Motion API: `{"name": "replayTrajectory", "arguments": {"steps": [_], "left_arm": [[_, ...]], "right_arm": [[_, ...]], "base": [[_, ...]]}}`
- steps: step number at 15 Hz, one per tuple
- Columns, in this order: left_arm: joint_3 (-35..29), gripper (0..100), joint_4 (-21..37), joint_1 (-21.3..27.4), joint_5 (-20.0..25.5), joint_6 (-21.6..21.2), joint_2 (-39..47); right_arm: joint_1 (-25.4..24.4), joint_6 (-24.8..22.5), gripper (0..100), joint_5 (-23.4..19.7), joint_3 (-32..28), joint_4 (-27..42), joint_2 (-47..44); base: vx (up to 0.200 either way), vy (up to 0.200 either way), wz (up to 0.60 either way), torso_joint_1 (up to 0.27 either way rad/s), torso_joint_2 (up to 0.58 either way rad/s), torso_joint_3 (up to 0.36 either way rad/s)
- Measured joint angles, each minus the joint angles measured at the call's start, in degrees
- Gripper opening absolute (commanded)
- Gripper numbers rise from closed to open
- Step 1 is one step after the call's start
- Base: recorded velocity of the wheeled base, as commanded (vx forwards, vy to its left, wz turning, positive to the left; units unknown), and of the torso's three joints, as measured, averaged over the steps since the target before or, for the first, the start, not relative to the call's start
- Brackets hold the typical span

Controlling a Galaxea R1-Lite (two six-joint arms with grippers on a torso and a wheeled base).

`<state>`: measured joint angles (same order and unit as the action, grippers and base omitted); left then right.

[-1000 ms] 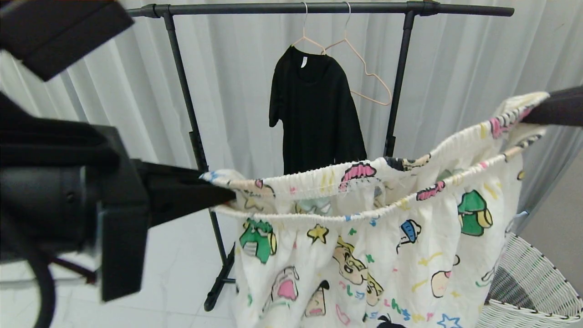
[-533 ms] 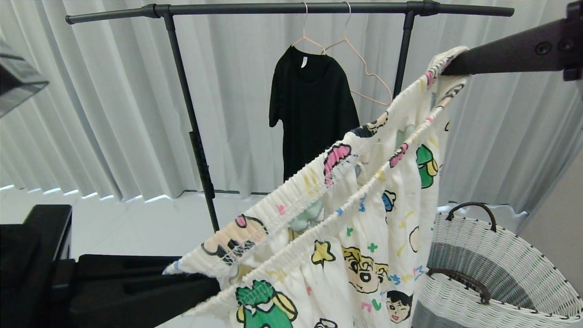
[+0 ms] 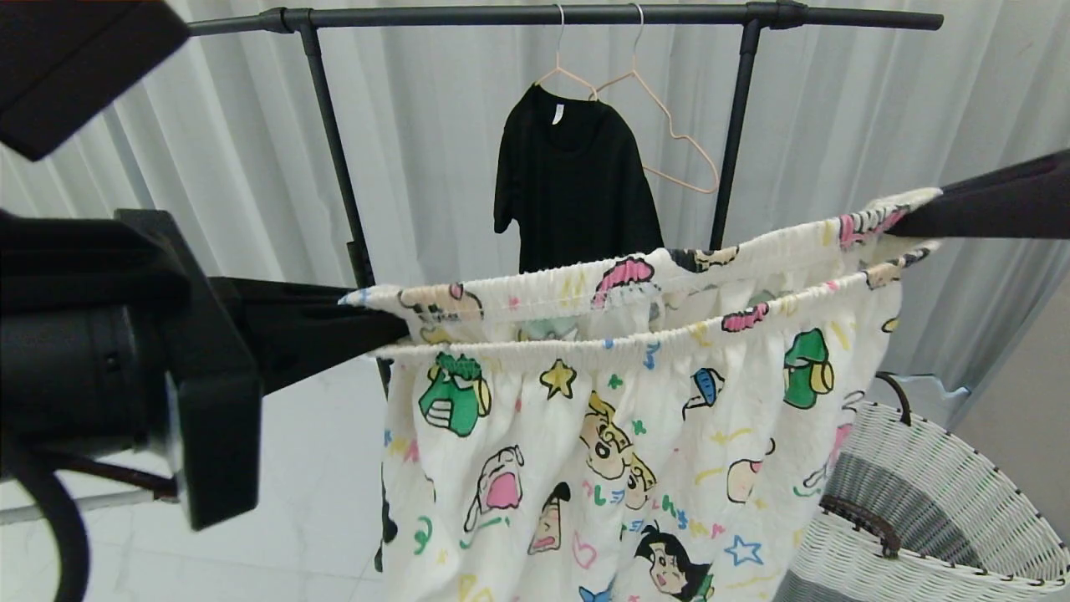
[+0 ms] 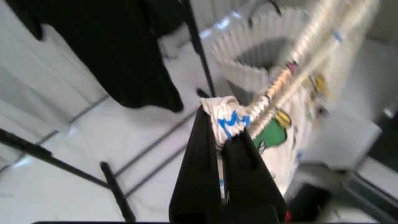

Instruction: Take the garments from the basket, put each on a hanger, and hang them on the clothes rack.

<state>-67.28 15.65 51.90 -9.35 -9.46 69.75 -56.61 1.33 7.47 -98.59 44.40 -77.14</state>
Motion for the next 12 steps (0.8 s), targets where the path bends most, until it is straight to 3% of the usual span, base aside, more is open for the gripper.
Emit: {"name": "replayTrajectory", "arguments": {"steps": [2, 3, 9, 11, 12], "left_arm": [[-0.2, 0, -1.3, -1.0, 0.0, -0.2, 1.3], [-0.1, 0, -1.3, -1.2, 0.0, -0.2, 1.6], [0.6, 0, -1.3, -1.5, -0.5, -0.2, 2.3], [1.0, 0, -1.2, -1.5, -1.0, -0.4, 2.3], [1.9, 0, -0.9, -2.1, -2.3, -0.5, 2.0]], "right_arm": [[0.0, -0.1, 0, 0.2, 3.5, 0.0, 2.6], [0.0, -0.1, 100, 0.3, 4.3, 0.0, 3.3], [0.0, 0.0, 100, 0.6, 6.4, 0.0, 4.8], [1.1, 0.1, 100, 2.4, 7.1, 0.0, 4.9], [2.0, 0.1, 100, 5.5, 7.7, 0.2, 4.9]], "base": [[0.0, 0.0, 0.0, 0.0, 0.0, 0.0], [0.0, 0.0, 0.0, 0.0, 0.0, 0.0], [0.0, 0.0, 0.0, 0.0, 0.0, 0.0], [0.0, 0.0, 0.0, 0.0, 0.0, 0.0], [0.0, 0.0, 0.0, 0.0, 0.0, 0.0]]}}
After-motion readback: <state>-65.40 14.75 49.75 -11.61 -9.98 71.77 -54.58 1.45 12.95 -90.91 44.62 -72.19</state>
